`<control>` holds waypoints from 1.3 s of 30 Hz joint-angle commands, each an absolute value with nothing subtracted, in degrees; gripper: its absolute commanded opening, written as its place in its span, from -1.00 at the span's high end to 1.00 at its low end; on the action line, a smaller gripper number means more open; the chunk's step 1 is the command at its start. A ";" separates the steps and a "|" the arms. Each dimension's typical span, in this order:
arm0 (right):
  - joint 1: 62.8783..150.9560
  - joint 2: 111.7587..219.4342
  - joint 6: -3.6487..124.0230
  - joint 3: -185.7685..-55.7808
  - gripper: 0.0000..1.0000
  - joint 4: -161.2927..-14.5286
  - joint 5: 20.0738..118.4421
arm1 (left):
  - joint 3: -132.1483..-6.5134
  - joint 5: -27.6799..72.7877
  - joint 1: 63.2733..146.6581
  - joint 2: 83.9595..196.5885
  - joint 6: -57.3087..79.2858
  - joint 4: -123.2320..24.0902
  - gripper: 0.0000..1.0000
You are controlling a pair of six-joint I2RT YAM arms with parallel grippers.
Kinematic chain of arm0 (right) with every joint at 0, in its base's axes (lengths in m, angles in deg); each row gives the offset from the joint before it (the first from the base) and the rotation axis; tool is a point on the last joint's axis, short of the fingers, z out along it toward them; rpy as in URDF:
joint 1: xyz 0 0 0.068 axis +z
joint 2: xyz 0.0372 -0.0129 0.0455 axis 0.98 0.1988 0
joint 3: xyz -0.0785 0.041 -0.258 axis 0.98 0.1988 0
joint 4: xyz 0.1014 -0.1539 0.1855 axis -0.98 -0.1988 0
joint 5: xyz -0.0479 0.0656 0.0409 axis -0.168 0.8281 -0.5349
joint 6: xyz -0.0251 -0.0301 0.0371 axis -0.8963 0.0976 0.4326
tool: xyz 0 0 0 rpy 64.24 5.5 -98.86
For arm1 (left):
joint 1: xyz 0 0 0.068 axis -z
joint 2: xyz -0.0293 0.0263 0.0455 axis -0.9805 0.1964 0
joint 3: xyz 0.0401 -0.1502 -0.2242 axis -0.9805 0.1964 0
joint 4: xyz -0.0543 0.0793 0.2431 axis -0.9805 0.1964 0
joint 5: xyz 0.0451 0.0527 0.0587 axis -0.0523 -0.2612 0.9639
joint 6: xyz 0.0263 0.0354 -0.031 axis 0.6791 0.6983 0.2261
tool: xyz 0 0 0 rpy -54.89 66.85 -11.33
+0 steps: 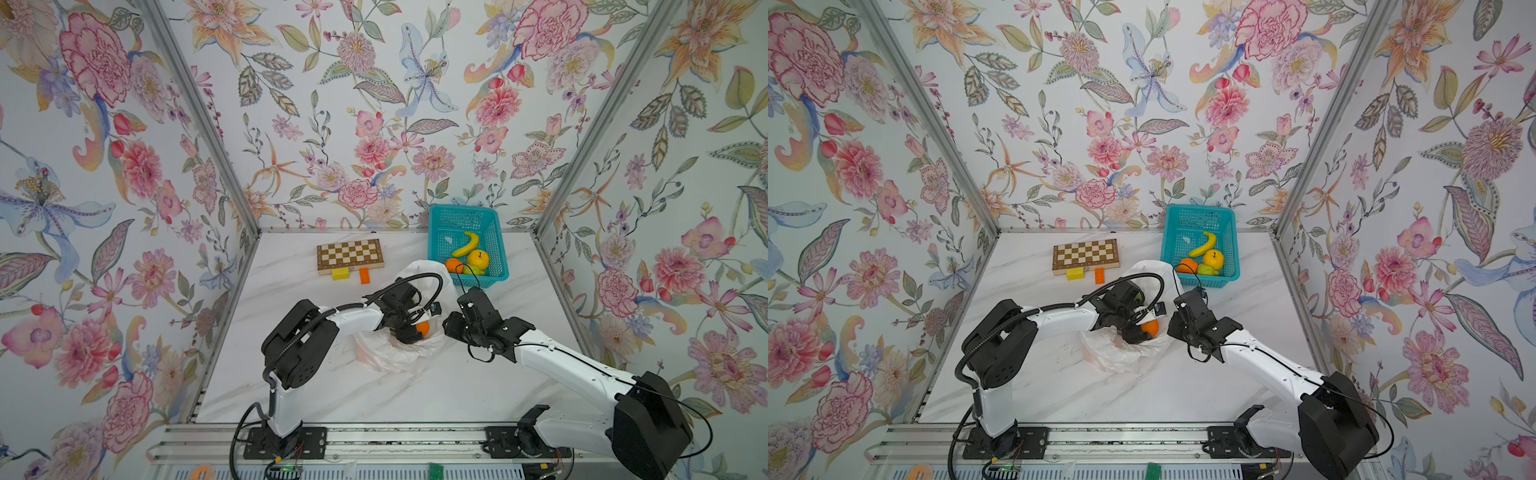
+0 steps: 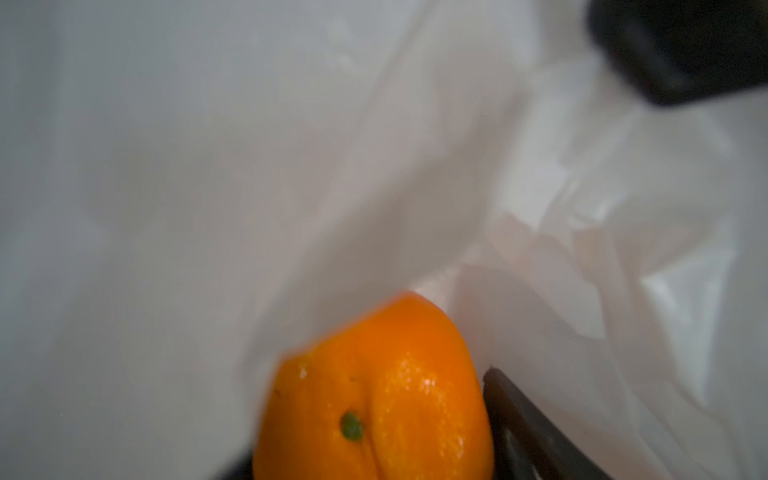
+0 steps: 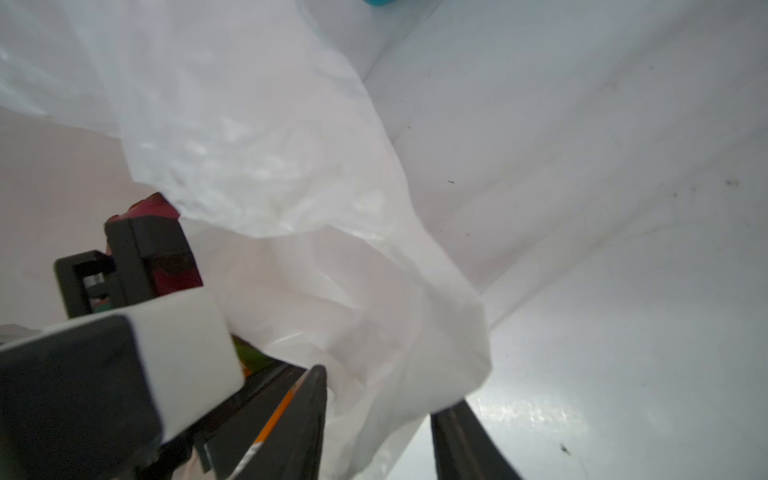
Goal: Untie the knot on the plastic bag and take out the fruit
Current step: 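Grasp the orange in the bag with the left gripper while the right holds the bag, then lift the orange out with the left gripper toward the right gripper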
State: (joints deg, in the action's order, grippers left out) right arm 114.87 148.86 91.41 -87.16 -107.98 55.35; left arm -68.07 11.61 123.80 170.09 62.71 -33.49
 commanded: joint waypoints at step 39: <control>112.14 132.78 91.45 -88.49 -0.54 -104.99 58.56 | -45.00 -2.34 119.19 142.80 50.06 -75.94 0.04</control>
